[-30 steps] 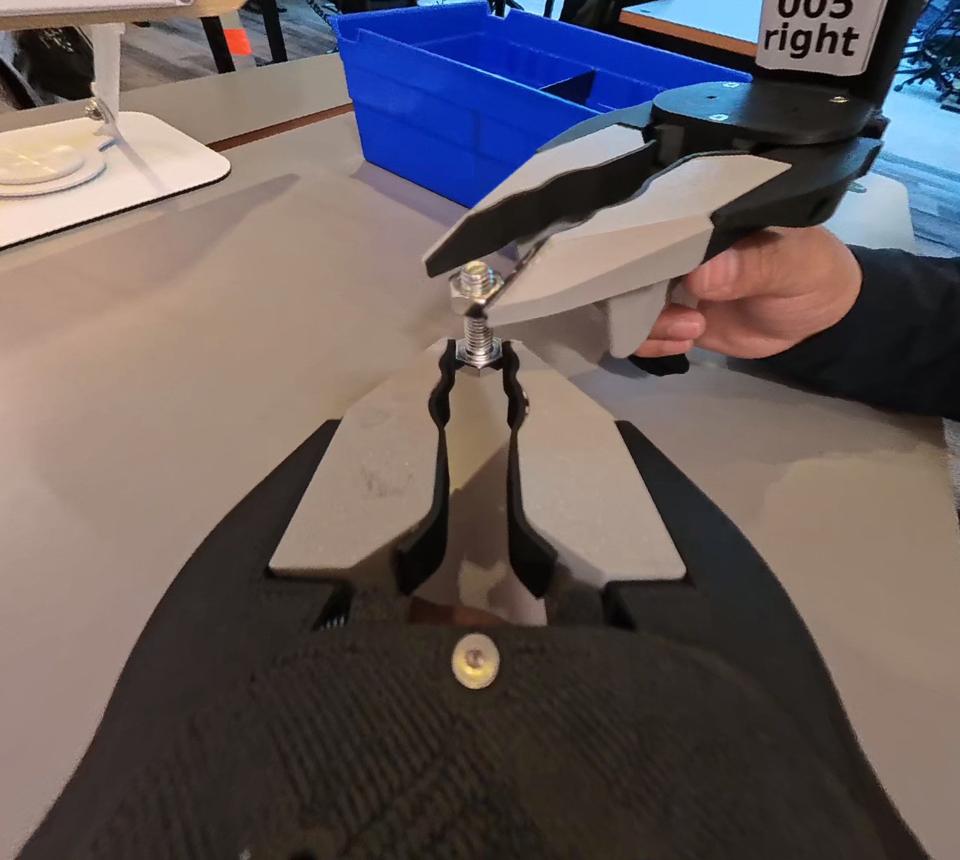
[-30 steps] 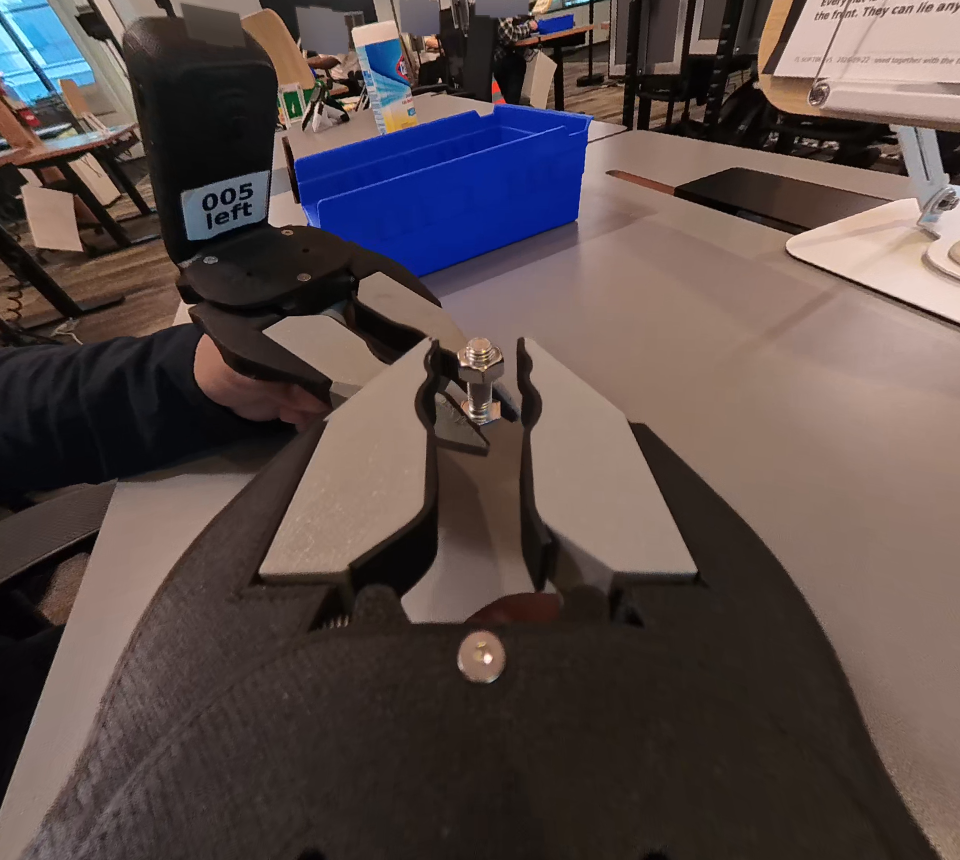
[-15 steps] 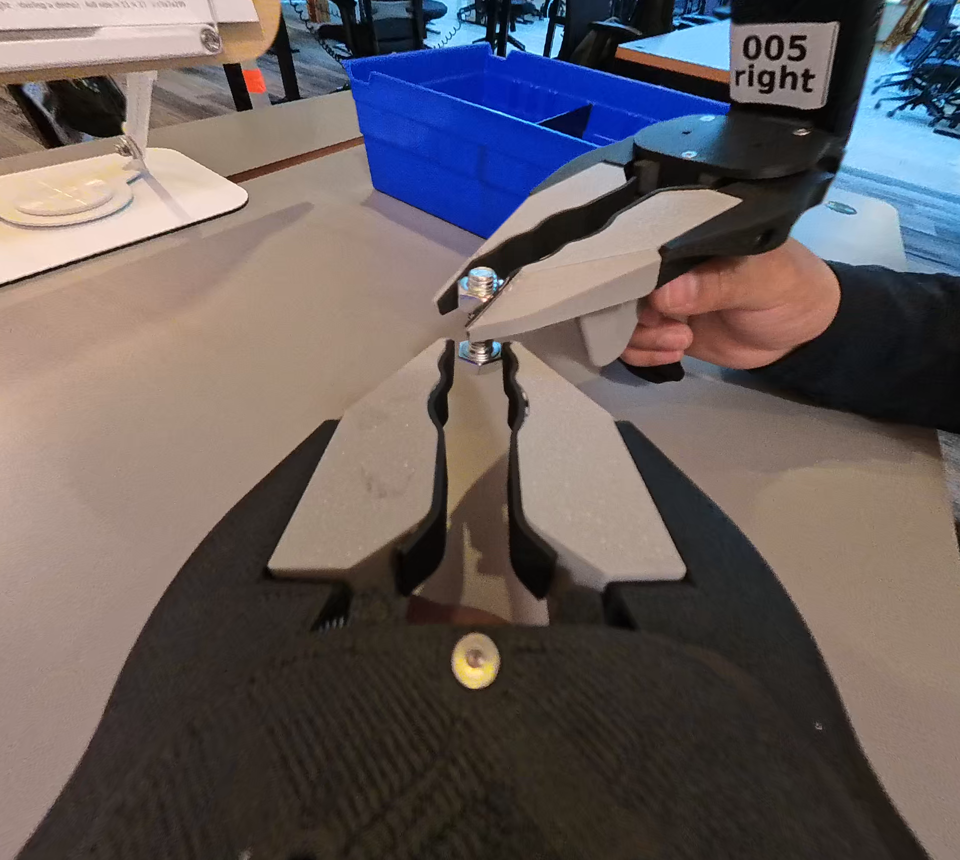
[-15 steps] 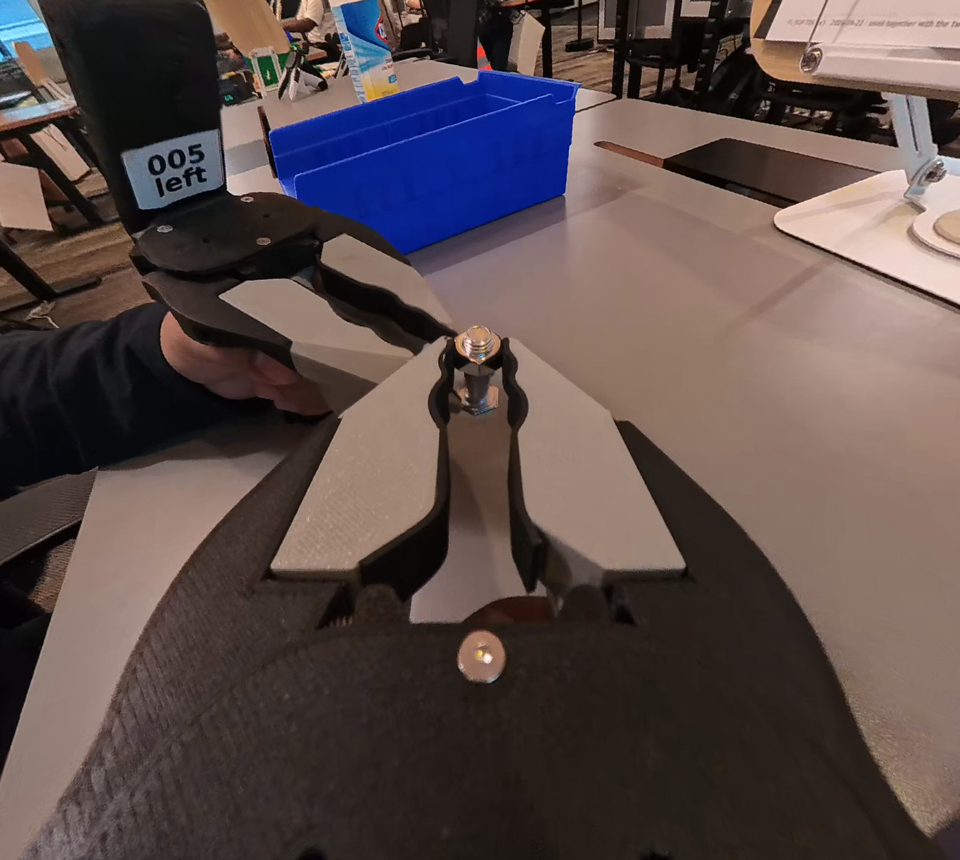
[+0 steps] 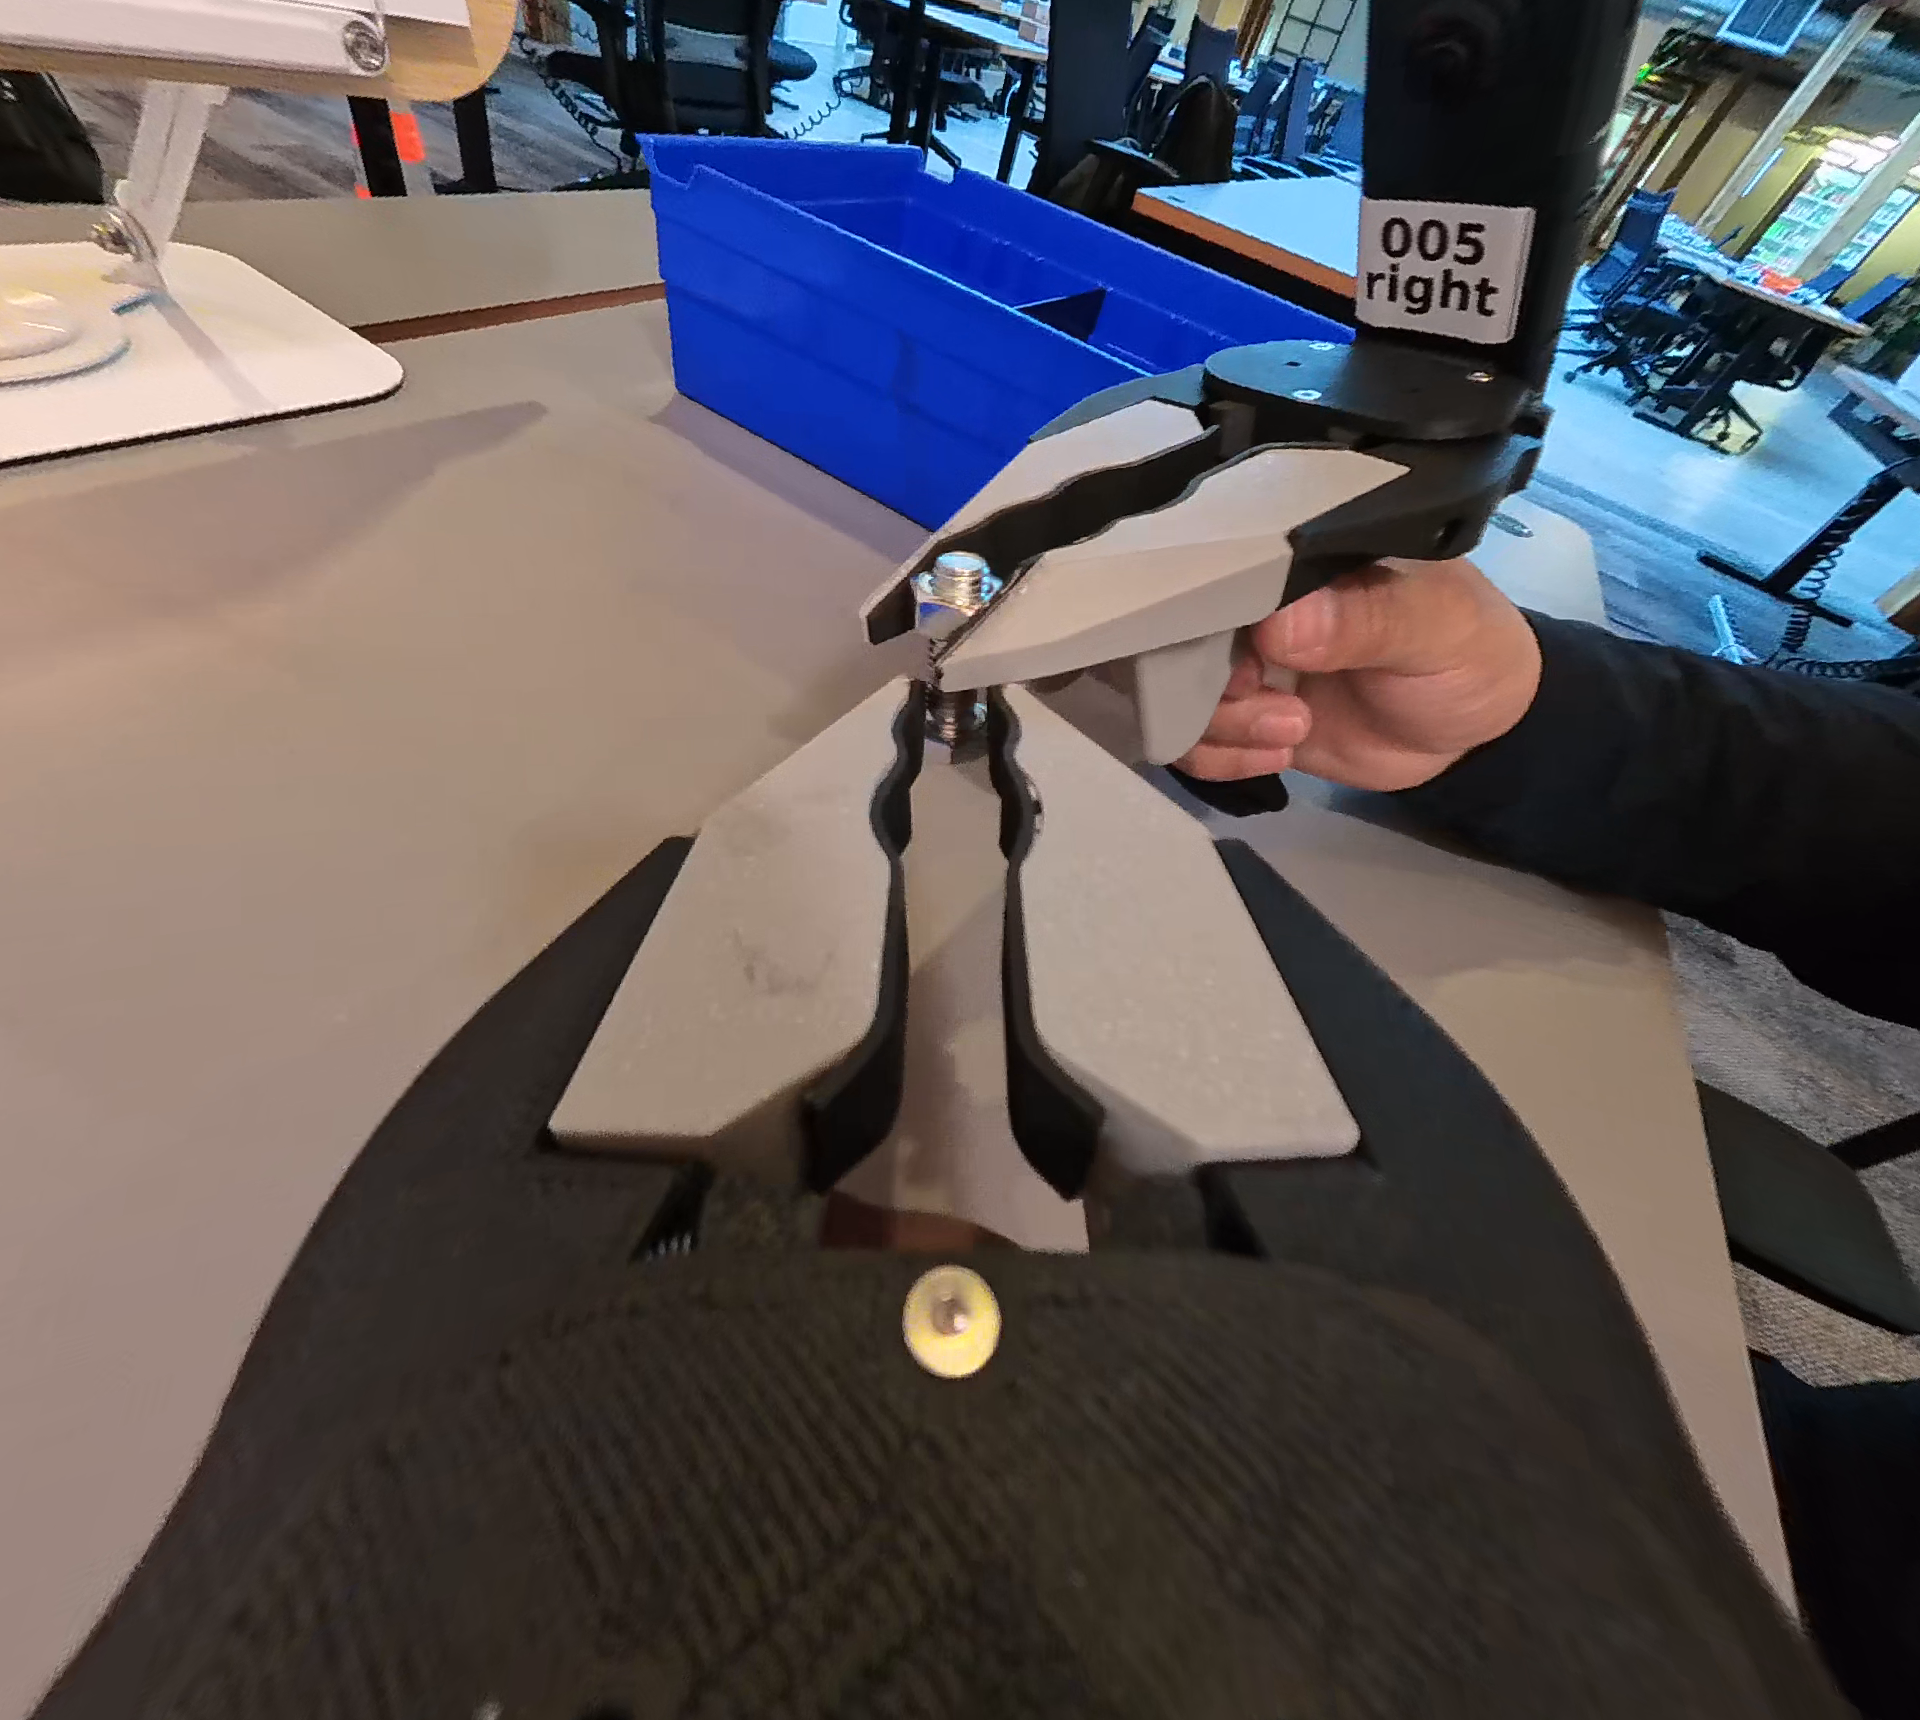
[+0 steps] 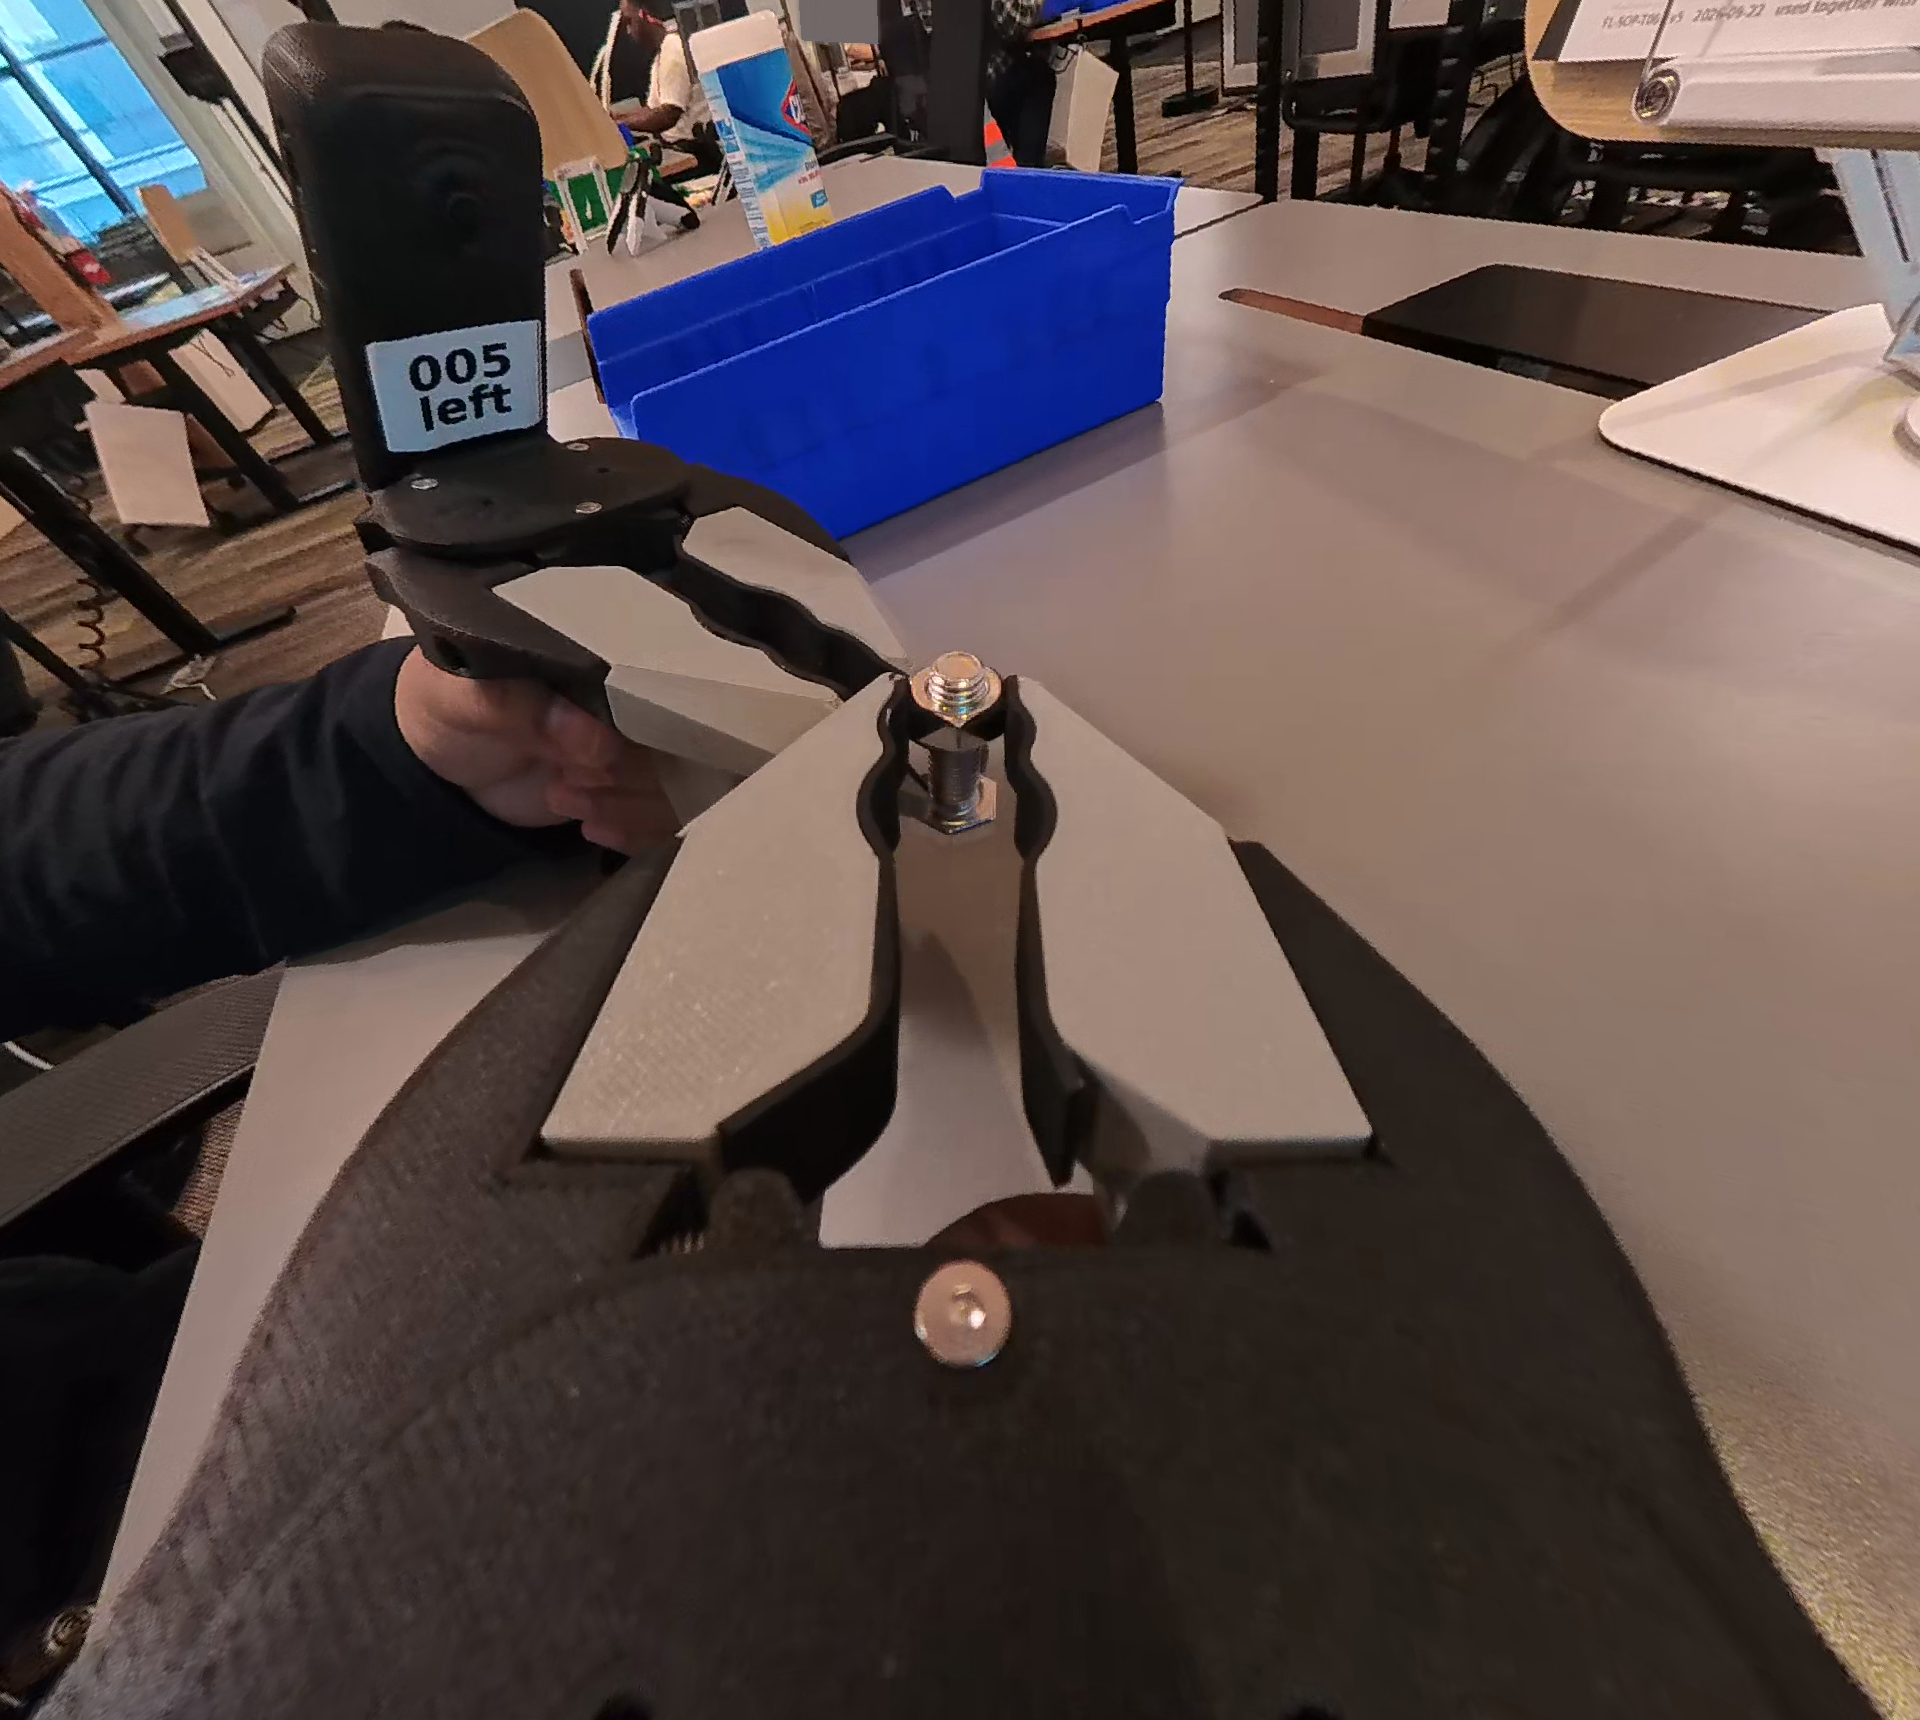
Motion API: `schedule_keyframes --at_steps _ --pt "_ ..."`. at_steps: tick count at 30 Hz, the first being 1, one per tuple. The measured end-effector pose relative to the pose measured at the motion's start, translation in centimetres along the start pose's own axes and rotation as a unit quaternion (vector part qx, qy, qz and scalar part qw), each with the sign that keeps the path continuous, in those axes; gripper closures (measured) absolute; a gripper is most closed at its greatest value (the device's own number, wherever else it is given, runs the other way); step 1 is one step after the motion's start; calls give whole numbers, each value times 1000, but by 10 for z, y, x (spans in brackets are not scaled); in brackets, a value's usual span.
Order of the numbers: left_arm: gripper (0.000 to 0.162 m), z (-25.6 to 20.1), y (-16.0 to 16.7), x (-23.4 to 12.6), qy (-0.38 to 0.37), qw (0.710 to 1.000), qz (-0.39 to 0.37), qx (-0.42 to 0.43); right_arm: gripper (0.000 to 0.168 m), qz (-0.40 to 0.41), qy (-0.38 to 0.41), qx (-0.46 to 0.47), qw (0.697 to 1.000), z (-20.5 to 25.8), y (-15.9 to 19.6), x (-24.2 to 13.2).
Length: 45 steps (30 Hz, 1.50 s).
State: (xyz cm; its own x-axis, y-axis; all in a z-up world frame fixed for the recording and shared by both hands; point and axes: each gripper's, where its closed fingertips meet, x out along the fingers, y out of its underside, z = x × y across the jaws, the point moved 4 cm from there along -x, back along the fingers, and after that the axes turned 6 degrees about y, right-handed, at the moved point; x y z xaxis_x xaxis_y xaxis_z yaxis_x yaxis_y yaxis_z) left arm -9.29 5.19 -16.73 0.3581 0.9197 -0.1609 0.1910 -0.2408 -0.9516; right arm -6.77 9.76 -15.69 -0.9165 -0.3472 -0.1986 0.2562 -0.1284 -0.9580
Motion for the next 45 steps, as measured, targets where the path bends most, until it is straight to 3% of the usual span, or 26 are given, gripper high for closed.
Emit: schedule_keyframes --at_steps 19,26,38,45 --pt "155 -1 3 2 -13 999 17 26 153 -2 -24 28 999 0 2 0" --pt "155 16 7 -1 -45 999 20 -5 145 -12 12 -30 999 0 -2 -2" --pt "155 -4 2 4 -16 999 19 39 145 -25 -19 30 999 -2 -4 -3" --pt "155 17 2 -5 -51 999 8 -3 143 -18 13 19 1000 -9 -2 -3"
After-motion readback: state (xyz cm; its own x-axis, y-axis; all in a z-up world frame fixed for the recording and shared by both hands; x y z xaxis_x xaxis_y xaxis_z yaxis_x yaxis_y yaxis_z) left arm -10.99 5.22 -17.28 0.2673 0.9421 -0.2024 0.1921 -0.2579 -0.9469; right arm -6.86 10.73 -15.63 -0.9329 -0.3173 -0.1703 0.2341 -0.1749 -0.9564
